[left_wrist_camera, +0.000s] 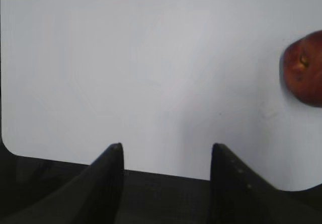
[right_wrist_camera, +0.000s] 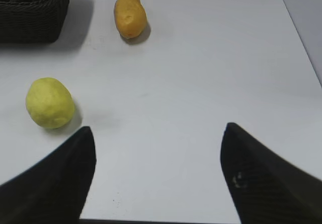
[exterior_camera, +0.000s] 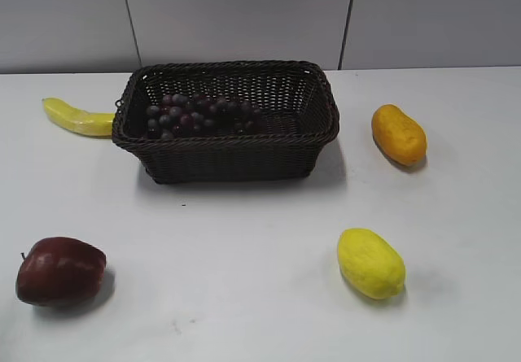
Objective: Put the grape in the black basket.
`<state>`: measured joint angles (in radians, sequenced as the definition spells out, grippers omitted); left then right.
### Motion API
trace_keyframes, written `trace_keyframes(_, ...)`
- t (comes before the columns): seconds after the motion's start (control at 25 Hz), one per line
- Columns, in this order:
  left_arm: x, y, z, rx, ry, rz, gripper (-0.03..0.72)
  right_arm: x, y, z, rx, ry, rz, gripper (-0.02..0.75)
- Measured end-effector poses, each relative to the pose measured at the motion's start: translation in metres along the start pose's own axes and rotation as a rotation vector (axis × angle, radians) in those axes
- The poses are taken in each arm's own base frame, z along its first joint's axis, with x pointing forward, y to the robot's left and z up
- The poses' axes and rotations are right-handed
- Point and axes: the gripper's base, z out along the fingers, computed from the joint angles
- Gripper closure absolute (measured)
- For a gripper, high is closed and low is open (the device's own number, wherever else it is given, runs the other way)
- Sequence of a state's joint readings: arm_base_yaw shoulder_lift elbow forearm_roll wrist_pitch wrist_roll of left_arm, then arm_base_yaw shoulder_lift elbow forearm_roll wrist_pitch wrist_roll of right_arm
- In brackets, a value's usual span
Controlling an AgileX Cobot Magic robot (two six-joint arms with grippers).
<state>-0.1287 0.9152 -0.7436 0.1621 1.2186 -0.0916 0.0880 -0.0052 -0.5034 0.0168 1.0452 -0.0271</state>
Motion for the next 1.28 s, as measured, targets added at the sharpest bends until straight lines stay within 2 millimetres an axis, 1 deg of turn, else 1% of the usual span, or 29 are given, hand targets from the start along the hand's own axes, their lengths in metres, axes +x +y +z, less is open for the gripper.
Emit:
trace_keyframes(0.16, 0.035, 0.002, -0.006, 0.003, -0.093, -0.014, 0.194, 0.000, 0.000, 0.000, 0.000, 0.000, 0.000, 0.153)
trace_keyframes(0.32, 0.066, 0.004, -0.013, 0.009, -0.232, -0.034, 0.195, 0.000, 0.000, 0.000, 0.000, 0.000, 0.000, 0.153)
trace_keyframes(0.56, 0.102, 0.006, -0.019, 0.015, -0.415, -0.061, 0.196, 0.000, 0.000, 0.000, 0.000, 0.000, 0.000, 0.153)
trace_keyframes(0.64, 0.111, 0.007, -0.021, 0.017, -0.476, -0.070, 0.196, 0.000, 0.000, 0.000, 0.000, 0.000, 0.000, 0.153)
trace_keyframes(1.04, 0.142, 0.010, -0.032, 0.025, -0.700, -0.103, 0.198, 0.000, 0.000, 0.000, 0.000, 0.000, 0.000, 0.153)
trace_keyframes(1.16, 0.147, 0.010, -0.032, 0.029, -0.725, -0.115, 0.199, 0.000, 0.000, 0.000, 0.000, 0.000, 0.000, 0.153)
trace_keyframes(1.28, 0.147, 0.010, -0.032, 0.049, -0.728, -0.170, 0.199, 0.000, 0.000, 0.000, 0.000, 0.001, 0.000, 0.153)
